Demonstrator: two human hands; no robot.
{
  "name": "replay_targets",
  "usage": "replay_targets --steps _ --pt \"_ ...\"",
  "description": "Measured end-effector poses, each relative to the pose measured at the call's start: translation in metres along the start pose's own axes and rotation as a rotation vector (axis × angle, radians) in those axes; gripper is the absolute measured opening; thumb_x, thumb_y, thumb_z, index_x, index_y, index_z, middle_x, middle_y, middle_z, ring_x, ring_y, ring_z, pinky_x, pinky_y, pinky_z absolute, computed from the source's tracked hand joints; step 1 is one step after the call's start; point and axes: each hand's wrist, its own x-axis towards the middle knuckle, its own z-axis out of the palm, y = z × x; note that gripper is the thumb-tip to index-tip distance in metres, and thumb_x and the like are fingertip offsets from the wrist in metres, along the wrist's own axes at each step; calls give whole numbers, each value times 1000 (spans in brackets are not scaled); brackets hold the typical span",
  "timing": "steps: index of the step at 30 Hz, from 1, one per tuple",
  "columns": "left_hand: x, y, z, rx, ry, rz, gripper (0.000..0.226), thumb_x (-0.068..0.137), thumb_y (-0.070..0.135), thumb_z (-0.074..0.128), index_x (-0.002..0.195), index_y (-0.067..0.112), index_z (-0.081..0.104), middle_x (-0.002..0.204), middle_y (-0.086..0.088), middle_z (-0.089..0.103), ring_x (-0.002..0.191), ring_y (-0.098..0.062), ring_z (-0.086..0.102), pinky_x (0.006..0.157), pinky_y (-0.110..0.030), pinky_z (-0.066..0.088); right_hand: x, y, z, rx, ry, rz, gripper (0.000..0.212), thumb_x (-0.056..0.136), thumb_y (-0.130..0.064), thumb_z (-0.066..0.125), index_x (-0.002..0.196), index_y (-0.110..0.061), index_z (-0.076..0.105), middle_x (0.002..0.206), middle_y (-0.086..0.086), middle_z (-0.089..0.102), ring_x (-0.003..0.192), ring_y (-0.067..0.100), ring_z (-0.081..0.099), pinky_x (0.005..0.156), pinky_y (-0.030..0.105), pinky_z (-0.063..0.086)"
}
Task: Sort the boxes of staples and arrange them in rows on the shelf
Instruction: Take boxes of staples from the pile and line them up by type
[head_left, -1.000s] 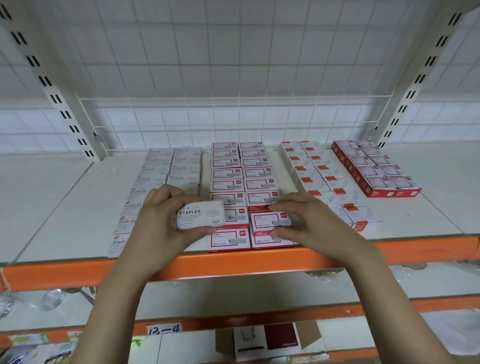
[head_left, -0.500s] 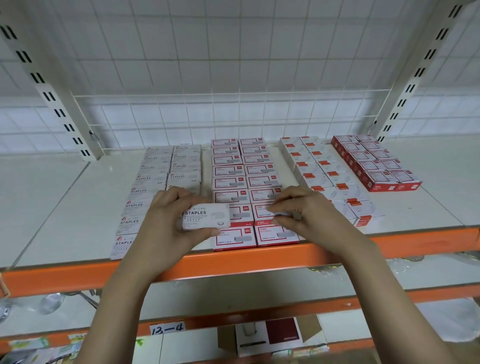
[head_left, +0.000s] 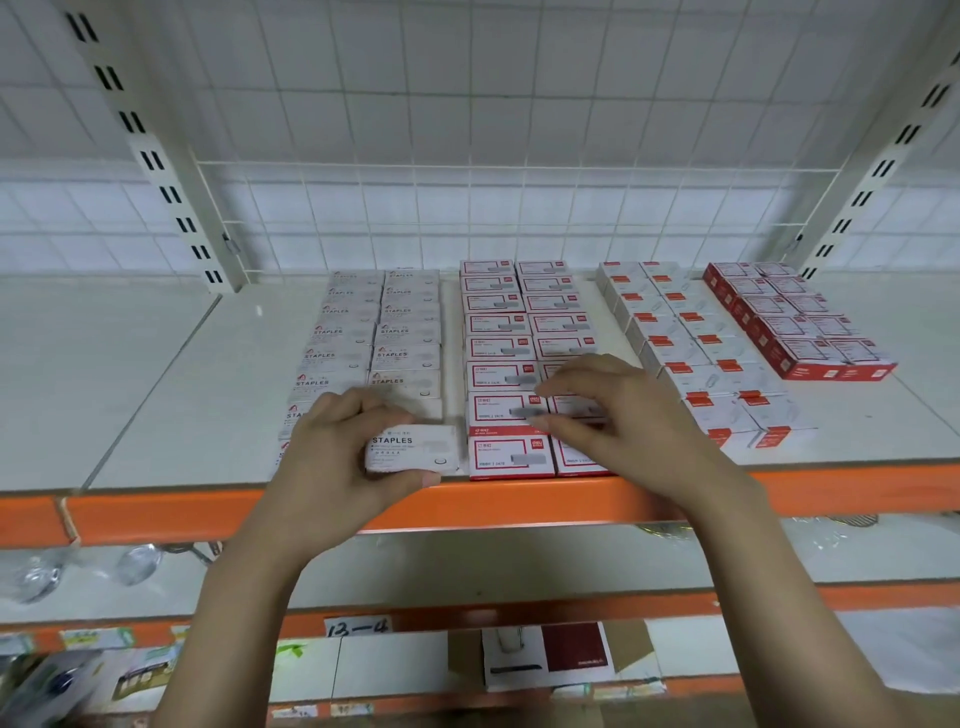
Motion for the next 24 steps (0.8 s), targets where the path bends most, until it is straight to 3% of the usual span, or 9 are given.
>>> replay_targets --steps 5,10,15,19,24 --pt "-7 -12 3 26 8 -48 76 60 79 51 107 22 70 102 11 55 103 -6 42 93 -28 34 -2 -4 6 36 -6 19 28 83 -37 65 106 -21 68 105 -19 53 101 -11 39 86 -6 25" --pt "-9 -15 -3 38 -5 23 56 74 59 50 109 20 70 103 7 60 106 -7 43 91 -29 34 -4 -8 10 42 -18 54 30 83 -36 66 109 -21 67 106 -17 56 99 -10 40 85 -6 26" --pt "-7 -21 -1 29 1 9 53 71 61 52 104 24 72 99 11 56 100 -12 44 90 -41 41 -7 -13 12 46 -29 81 31 83 -35 67 109 -19 67 110 -10 60 104 1 49 87 -2 28" --pt "-6 -23 0 19 1 15 51 69 62 52 98 26 74 95 12 54 96 -2 37 87 -38 40 -10 -14 13 52 -17 95 32 82 -35 67 109 -19 68 110 -8 61 107 5 50 89 1 29" --pt "-4 -19 0 31 15 53 50 71 60 52 100 25 73 93 7 56 94 -7 40 84 -36 39 -13 -16 14 47 -3 111 31 82 -34 67 110 -20 68 109 -8 60 107 7 52 90 4 31"
